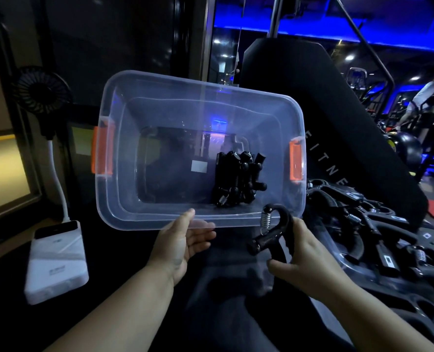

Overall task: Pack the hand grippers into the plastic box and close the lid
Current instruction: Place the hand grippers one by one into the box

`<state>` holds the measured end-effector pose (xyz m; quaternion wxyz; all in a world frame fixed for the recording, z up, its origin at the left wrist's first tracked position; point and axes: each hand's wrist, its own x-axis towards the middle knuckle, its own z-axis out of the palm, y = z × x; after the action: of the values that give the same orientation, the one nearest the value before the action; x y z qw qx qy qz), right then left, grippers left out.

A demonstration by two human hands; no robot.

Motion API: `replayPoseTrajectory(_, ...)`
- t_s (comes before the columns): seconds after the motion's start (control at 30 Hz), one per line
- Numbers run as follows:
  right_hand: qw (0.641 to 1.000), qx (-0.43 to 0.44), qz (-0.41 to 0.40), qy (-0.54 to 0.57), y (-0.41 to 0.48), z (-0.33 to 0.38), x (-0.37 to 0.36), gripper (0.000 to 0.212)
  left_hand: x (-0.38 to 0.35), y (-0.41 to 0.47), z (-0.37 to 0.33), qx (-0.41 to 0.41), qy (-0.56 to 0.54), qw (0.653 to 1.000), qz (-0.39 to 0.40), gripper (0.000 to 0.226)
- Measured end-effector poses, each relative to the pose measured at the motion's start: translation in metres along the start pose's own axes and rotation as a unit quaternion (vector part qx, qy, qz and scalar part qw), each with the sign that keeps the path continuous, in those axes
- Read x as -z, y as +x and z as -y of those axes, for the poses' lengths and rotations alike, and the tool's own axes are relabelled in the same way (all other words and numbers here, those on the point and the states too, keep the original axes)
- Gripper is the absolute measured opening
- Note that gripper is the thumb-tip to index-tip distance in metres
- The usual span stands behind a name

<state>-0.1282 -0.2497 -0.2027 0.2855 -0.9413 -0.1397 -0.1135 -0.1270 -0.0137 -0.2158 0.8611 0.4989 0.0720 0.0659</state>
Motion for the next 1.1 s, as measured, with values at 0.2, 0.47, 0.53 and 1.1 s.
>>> replayPoseTrajectory(0.2,0.999,0.001,0.012,0.047,-0.004,0.002,-0.007,0.091,0.000,-0.001,0.000,0.002,-0.001,1.000,-0.001,0.036)
replayPoseTrajectory(0.47,0.982,0.015,-0.015,0.189,0.010,0.039,0.006,0.112,0.000,0.000,-0.001,0.010,-0.004,1.000,0.001,0.036)
replayPoseTrajectory(0.53,0.972,0.024,-0.024,0.233,0.020,0.047,0.009,0.112,0.000,0.000,-0.001,0.011,-0.004,1.000,0.000,0.036)
replayPoseTrajectory(1.1,0.884,-0.058,-0.041,0.462,0.114,0.092,-0.009,0.082,0.002,0.001,-0.001,0.025,-0.004,1.000,-0.002,0.037)
